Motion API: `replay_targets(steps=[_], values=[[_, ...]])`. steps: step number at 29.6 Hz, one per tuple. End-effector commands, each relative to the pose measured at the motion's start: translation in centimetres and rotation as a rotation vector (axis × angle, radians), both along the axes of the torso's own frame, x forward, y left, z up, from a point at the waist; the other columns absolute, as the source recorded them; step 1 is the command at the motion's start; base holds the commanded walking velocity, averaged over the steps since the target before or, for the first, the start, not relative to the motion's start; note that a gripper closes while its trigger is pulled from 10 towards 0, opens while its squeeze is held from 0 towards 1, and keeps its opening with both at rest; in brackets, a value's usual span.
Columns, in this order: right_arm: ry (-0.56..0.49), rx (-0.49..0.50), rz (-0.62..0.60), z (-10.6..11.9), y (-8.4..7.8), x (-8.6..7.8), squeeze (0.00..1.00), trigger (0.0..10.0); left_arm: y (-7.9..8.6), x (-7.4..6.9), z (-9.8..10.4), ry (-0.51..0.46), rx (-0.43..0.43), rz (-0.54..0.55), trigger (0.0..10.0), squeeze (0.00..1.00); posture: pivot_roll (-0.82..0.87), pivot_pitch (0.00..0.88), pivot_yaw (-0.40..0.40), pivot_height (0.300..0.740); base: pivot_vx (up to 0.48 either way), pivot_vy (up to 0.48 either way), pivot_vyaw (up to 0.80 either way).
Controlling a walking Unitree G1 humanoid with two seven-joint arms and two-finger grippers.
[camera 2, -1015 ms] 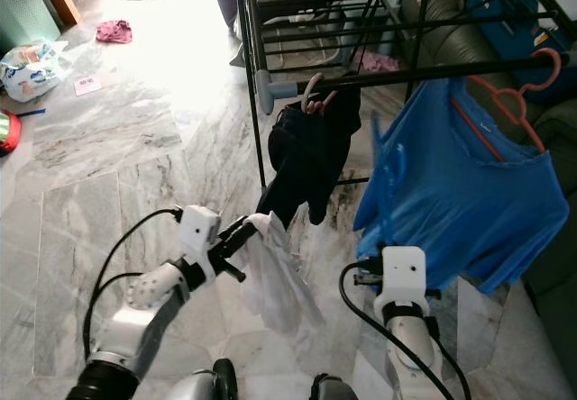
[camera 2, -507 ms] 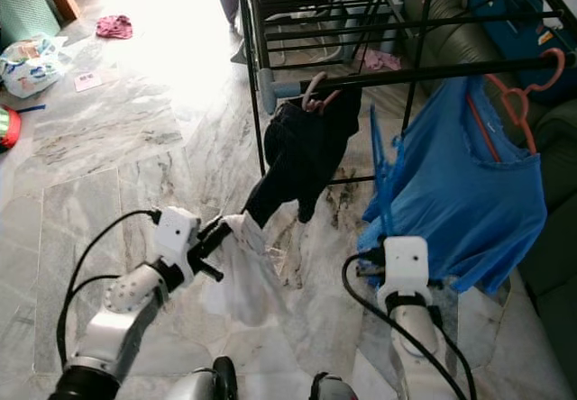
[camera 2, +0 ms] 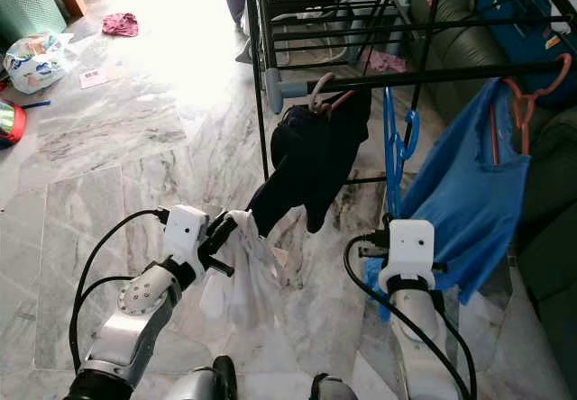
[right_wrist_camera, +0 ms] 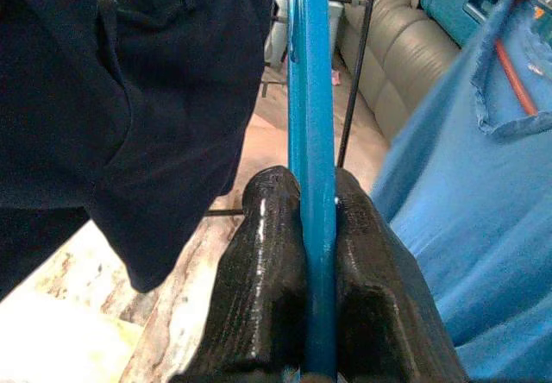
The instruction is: Hang hanger
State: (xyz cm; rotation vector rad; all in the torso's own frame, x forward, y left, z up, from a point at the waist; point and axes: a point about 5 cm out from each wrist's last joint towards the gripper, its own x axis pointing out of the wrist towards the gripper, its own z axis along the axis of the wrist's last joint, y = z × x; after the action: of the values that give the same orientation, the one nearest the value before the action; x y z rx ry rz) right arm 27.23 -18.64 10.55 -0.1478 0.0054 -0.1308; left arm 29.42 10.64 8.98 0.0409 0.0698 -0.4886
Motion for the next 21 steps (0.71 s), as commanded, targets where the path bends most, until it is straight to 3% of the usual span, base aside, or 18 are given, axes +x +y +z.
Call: replay_targets(steps=[1,21], values=[[0.029,0.002,-0.014,-0.61,-0.15,-0.12,0.0,10.0,0.03,0.02,0.54,-0.019,0.0,0.004,10.0,0.0,0.03,0.219,-0.02,0.74,0.0,0.0,0.0],[0.046,0.009,-0.072,-1.04,-0.39,0.46,0.0,10.0,0.31,0.21,0.85,-0.026,0.007,0.012,10.0,0.0,0.05,0.205,-0.011,0.74,-0.261,0.0,0.0]])
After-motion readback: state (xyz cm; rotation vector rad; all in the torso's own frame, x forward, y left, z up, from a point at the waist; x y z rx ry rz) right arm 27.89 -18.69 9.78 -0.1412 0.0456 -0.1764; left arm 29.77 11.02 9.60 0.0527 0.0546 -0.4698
